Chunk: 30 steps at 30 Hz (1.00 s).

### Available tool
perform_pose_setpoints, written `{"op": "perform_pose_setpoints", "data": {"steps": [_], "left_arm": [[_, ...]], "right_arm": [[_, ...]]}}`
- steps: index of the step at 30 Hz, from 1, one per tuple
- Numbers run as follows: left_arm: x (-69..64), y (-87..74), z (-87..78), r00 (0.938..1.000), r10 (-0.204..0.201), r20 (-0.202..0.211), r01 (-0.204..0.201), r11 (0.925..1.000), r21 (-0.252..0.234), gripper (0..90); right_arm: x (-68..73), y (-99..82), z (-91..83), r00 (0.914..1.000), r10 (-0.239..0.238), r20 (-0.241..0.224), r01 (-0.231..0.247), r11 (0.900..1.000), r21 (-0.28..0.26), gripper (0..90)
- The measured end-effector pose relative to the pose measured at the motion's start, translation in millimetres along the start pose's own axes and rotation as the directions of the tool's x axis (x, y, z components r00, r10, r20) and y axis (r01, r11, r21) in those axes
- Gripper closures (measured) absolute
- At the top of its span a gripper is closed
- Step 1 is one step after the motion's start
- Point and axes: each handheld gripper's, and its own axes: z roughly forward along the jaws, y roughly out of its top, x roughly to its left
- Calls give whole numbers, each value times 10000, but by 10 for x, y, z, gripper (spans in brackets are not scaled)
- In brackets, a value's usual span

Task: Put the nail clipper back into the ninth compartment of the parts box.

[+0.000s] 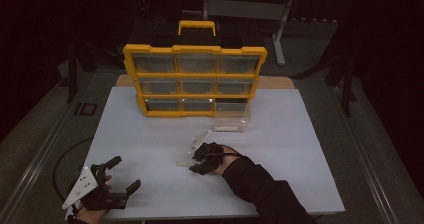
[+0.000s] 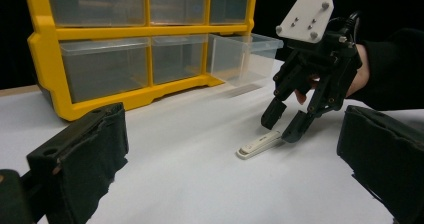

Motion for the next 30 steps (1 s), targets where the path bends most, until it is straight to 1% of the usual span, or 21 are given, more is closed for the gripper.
{"op": "perform_pose_setpoints", "data": {"steps": [2, 3, 6, 9, 11, 13, 16, 17, 20, 22, 23, 25, 26, 30], "left_arm": [[-1, -1, 1, 10000, -8, 3, 8, 10000, 2, 7], [-2, -2, 4, 10000, 11, 1, -11, 10000, 17, 7], [-5, -1, 7, 10000, 39, 20, -39, 10000, 57, 7], [-6, -2, 9, 10000, 52, 21, -52, 10000, 41, 7], [-8, -2, 10, 10000, 60, 34, -60, 10000, 56, 7], [-10, -1, 10, 10000, 75, 35, -76, 9999, 75, 7], [-8, -1, 9, 10000, 55, 41, -55, 10000, 48, 7], [-7, -2, 8, 10000, 65, 35, -65, 10000, 54, 7], [-6, -3, 8, 10000, 51, 42, -51, 10000, 47, 7], [-5, -6, 11, 10000, 13, 72, -14, 10000, 82, 7], [-5, -6, 11, 10000, 13, 72, -14, 10000, 82, 7], [-8, -5, 15, 10000, -9, 96, 9, 10000, 70, 7], [-11, -5, 19, 10000, 15, 80, -16, 10000, 85, 7], [-18, -4, 25, 10000, 44, 82, -44, 9999, 92, 7]], "right_arm": [[14, 33, 6, 9998, -75, 160, 70, 9995, 310, 584], [14, 33, 6, 9998, -75, 160, 70, 9995, 310, 584], [19, 90, 22, 9983, -411, 412, 377, 9961, 796, 629], [14, 128, 22, 9984, -433, 364, 398, 9949, 925, 644], [15, 156, 31, 9980, -568, 293, 533, 9926, 1089, 645], [12, 165, 37, 9977, -606, 297, 570, 9923, 1104, 654], [8, 183, 87, 9968, -742, 296, 692, 9873, 1429, 672], [8, 182, 105, 9969, -736, 282, 684, 9856, 1545, 675], [7, 180, 114, 9970, -716, 296, 660, 9850, 1596, 679], [18, 191, 125, 9967, -769, 256, 715, 9830, 1690, 731], [18, 191, 125, 9967, -769, 256, 715, 9830, 1690, 731], [39, 201, 132, 9967, -779, 206, 729, 9809, 1803, 770], [52, 217, 139, 9963, -813, 285, 741, 9776, 1970, 773], [70, 233, 147, 9960, -795, 420, 690, 9752, 2105, 779]]}}
